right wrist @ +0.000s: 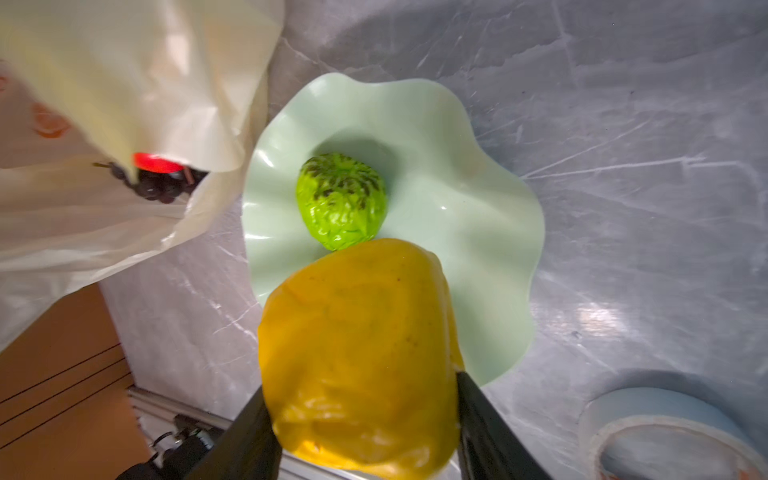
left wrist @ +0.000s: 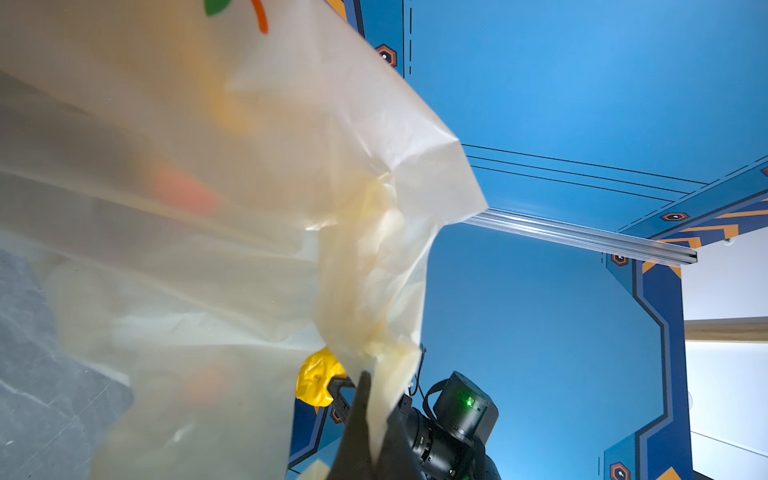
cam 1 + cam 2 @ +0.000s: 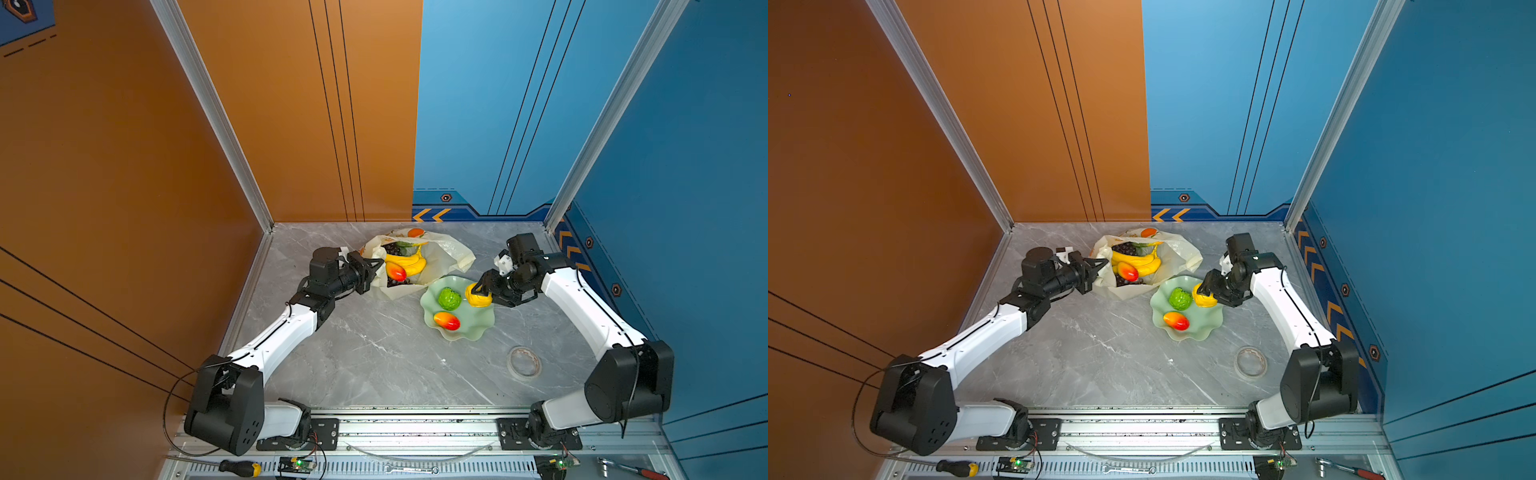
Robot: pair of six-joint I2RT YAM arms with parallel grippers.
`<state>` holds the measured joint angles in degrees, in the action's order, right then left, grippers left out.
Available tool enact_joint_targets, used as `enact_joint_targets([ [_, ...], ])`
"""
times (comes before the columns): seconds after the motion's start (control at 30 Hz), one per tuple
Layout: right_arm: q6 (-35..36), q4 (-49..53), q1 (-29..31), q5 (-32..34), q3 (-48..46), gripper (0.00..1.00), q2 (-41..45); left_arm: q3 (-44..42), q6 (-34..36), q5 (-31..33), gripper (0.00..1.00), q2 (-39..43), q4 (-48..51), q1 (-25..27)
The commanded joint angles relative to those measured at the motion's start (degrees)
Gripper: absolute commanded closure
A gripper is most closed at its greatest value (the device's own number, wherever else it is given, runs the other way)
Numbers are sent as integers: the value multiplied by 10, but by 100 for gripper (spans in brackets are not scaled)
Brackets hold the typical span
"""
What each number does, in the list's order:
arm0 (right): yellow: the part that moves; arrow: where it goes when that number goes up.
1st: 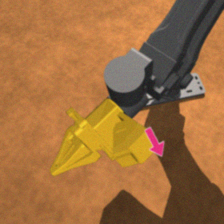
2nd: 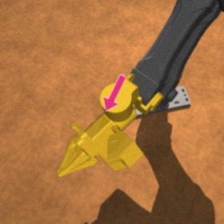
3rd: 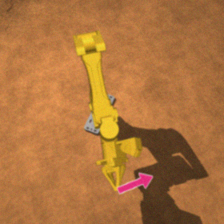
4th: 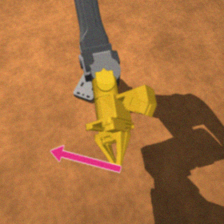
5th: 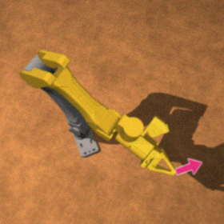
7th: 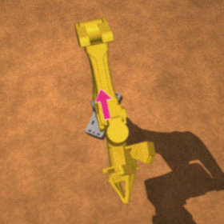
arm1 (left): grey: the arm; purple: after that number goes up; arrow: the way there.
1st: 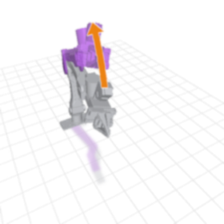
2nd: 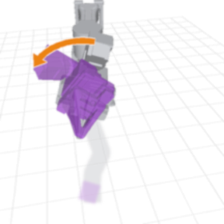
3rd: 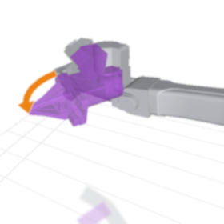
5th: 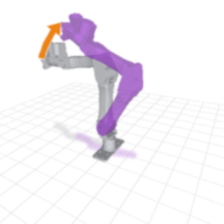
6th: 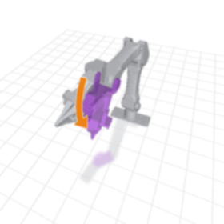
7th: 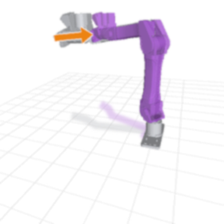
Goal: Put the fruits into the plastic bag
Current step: 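Lift the yellow fruit with the right gripper and carry it to the bag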
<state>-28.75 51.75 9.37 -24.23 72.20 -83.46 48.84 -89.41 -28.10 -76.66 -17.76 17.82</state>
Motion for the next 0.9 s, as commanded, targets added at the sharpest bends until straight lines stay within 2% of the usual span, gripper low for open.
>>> enact_joint_targets([
  [0.0,-73,-60,-1,-93,-23,43,36,13,14,6,100,-4,3,8],
  [0.17,-176,-162,5,-144,-60,43,75,13,16,6,100,-6,3,11],
  [0.33,-253,-249,32,-144,-66,43,85,17,16,8,100,-8,3,16],
  [0.63,-262,-286,87,-106,-10,43,35,13,16,14,100,1,3,20],
  [0.87,-238,-288,118,-78,57,43,-32,13,15,23,100,0,3,29],
])
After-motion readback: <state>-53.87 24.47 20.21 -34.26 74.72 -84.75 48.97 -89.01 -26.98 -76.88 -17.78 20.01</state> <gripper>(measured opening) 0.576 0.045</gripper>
